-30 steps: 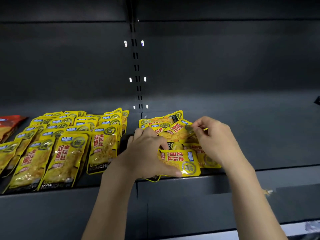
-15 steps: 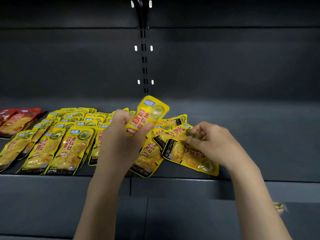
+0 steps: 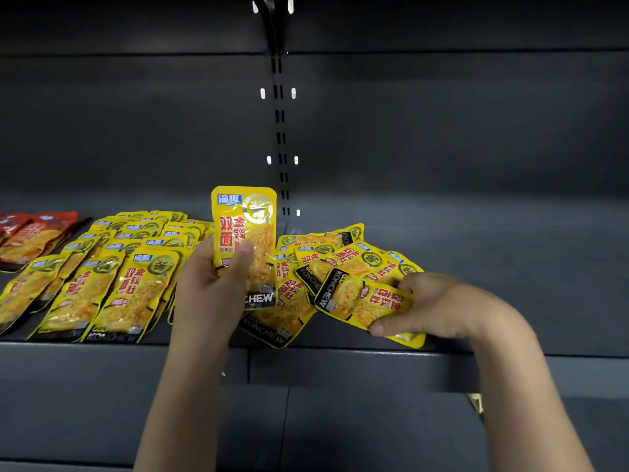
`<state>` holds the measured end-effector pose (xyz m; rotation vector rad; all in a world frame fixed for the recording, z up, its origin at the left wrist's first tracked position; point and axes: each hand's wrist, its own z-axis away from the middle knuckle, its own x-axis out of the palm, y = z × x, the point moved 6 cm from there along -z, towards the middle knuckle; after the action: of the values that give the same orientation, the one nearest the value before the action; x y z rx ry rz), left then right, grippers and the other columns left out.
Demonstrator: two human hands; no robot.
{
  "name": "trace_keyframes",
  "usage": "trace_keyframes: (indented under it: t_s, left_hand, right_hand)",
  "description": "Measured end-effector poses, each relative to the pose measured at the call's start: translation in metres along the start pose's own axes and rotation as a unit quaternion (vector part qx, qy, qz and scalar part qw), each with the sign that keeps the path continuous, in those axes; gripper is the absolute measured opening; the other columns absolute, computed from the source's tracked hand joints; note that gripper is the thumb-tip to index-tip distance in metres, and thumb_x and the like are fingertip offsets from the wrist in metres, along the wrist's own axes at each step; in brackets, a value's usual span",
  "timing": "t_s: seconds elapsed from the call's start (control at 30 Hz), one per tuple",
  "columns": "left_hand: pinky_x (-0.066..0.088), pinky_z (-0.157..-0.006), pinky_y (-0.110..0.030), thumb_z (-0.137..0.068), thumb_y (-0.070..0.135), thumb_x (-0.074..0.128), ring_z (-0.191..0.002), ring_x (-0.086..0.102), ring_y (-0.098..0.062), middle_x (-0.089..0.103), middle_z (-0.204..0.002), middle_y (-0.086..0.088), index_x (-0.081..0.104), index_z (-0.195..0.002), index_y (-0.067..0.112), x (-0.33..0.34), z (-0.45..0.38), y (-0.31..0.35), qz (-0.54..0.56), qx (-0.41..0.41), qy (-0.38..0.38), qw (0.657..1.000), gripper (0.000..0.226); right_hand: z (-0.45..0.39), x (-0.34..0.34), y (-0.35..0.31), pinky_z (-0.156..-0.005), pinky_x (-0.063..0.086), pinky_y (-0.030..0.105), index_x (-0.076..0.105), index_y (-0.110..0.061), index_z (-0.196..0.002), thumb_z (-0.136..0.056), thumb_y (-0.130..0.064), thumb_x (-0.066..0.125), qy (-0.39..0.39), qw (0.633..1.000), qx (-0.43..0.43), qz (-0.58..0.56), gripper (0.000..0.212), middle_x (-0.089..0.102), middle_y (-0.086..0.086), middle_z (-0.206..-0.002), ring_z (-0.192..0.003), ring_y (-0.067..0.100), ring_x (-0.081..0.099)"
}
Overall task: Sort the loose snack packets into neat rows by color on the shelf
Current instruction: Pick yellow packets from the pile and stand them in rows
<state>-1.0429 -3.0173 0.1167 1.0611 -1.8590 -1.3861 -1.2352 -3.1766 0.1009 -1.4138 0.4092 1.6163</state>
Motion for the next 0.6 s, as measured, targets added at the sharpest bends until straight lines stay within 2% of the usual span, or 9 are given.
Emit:
trace_keyframes:
  t_s: [0.1,0.2,0.27,0.33,0.43,0.53,0.6]
  left_hand:
    - [0.048,-0.074,-0.033,-0.094,0.021,0.055,-0.080,0.063,-0.019,0.071,-0.091,-0.006,0.067,-0.093,0.015,0.005,-0.001,0.001,0.006,-0.006,-0.006,1.000,0.013]
    - [0.047,-0.074,-0.035,-0.094,0.021,0.054,-0.079,0.060,-0.021,0.068,-0.087,-0.005,0.064,-0.091,0.016,-0.001,-0.004,0.002,0.019,-0.010,0.014,1.000,0.012]
    - [0.047,-0.068,-0.031,-0.095,0.020,0.053,-0.076,0.059,-0.019,0.066,-0.081,-0.001,0.062,-0.090,0.016,-0.012,-0.006,0.004,0.038,-0.010,0.039,0.998,0.011]
    - [0.046,-0.056,-0.023,-0.095,0.020,0.053,-0.065,0.059,-0.012,0.066,-0.070,0.009,0.061,-0.087,0.018,-0.025,-0.007,0.006,0.059,-0.015,0.070,0.996,0.012]
    - [0.048,-0.051,-0.013,-0.094,0.020,0.055,-0.056,0.060,0.001,0.066,-0.062,0.016,0.061,-0.081,0.020,-0.049,-0.014,0.006,0.115,-0.041,0.116,0.986,0.014]
    - [0.050,-0.055,-0.015,-0.092,0.016,0.058,-0.055,0.060,0.001,0.064,-0.058,0.015,0.058,-0.077,0.018,-0.072,-0.024,0.004,0.180,-0.062,0.141,0.972,0.016]
    - [0.048,-0.049,-0.012,-0.092,0.015,0.058,-0.050,0.059,0.003,0.063,-0.054,0.015,0.054,-0.075,0.018,-0.083,-0.028,0.006,0.181,-0.059,0.139,0.972,0.018]
  right_hand:
    - [0.002,-0.002,-0.015,-0.067,0.041,0.027,0.050,-0.022,-0.098,-0.070,-0.045,0.078,0.031,0.996,-0.068,-0.050,0.045,0.049,-0.008,-0.085,-0.084,0.014,0.051]
    - [0.004,-0.007,-0.029,-0.057,0.036,0.023,0.044,-0.030,-0.092,-0.075,-0.030,0.076,0.059,0.989,-0.121,-0.062,0.036,0.043,-0.012,-0.080,-0.071,0.003,0.043]
    - [0.003,-0.011,-0.037,-0.062,0.040,0.027,0.045,-0.028,-0.085,-0.078,-0.021,0.072,0.092,0.980,-0.155,-0.078,0.029,0.049,-0.009,-0.081,-0.071,0.007,0.046]
    - [0.002,-0.016,-0.044,-0.065,0.045,0.028,0.047,-0.029,-0.086,-0.079,-0.015,0.070,0.120,0.969,-0.183,-0.115,0.028,0.056,-0.007,-0.084,-0.071,0.009,0.051]
    - [0.005,-0.024,-0.060,-0.054,0.045,0.020,0.051,-0.032,-0.090,-0.078,-0.008,0.070,0.149,0.938,-0.227,-0.215,0.033,0.060,-0.008,-0.081,-0.059,0.002,0.052]
    - [0.006,-0.031,-0.079,-0.065,0.049,0.033,0.051,-0.034,-0.098,-0.075,-0.008,0.075,0.154,0.890,-0.251,-0.347,0.042,0.068,0.002,-0.085,-0.069,0.020,0.059]
    - [0.005,-0.034,-0.090,-0.073,0.048,0.038,0.054,-0.032,-0.100,-0.073,-0.008,0.077,0.157,0.852,-0.253,-0.431,0.043,0.069,0.005,-0.081,-0.071,0.025,0.059]
